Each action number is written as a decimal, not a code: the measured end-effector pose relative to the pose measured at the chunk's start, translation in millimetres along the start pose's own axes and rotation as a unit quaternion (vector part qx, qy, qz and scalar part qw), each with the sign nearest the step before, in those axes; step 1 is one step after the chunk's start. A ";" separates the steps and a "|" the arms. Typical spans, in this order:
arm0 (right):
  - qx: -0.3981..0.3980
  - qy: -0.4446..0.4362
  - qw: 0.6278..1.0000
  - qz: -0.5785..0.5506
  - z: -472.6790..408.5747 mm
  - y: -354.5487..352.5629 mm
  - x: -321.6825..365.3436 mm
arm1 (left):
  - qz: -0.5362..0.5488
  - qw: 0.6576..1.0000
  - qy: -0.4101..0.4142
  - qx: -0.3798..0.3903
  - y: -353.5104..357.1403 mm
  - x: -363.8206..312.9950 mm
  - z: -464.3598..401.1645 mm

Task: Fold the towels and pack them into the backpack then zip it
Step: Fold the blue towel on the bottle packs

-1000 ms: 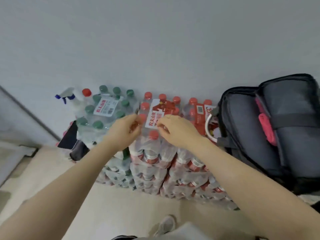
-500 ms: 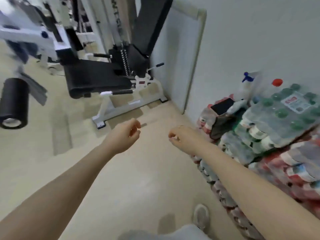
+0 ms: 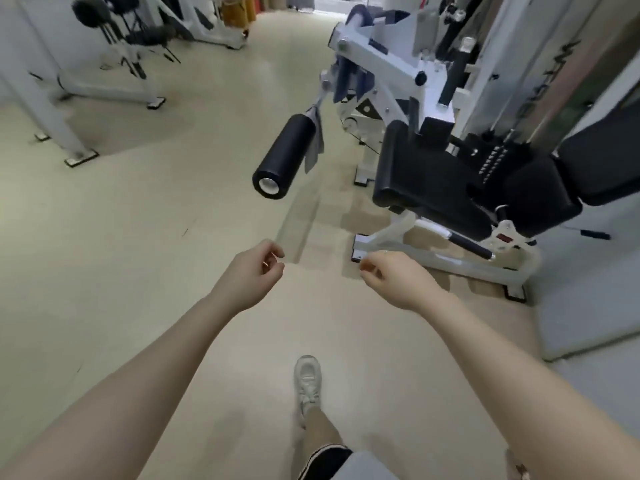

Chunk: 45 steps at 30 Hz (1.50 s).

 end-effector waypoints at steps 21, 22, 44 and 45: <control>0.033 -0.023 0.999 0.020 -523.2 -30.3 77.6 | -0.055 0.998 -0.006 0.010 -178.3 128.0 -460.1; 0.029 -0.008 0.999 0.019 -548.1 -27.5 79.8 | -0.054 0.998 0.002 0.018 -186.9 139.3 -489.0; -0.195 0.307 0.915 -0.171 -944.7 -119.5 22.7 | -0.123 0.928 0.263 0.233 -244.4 103.3 -1038.6; -0.206 0.313 0.912 -0.170 -965.9 -131.9 9.9 | -0.124 0.924 0.271 0.239 -237.1 93.9 -1064.2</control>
Point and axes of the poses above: each hand's wrist, its own z-axis away from the middle knuckle, its own y-axis out of the palm, x = y × z, the point moved 3 cm from there along -z, towards the middle knuckle, and after that the axes turned 2 degrees about -x, right-handed, at the moved point
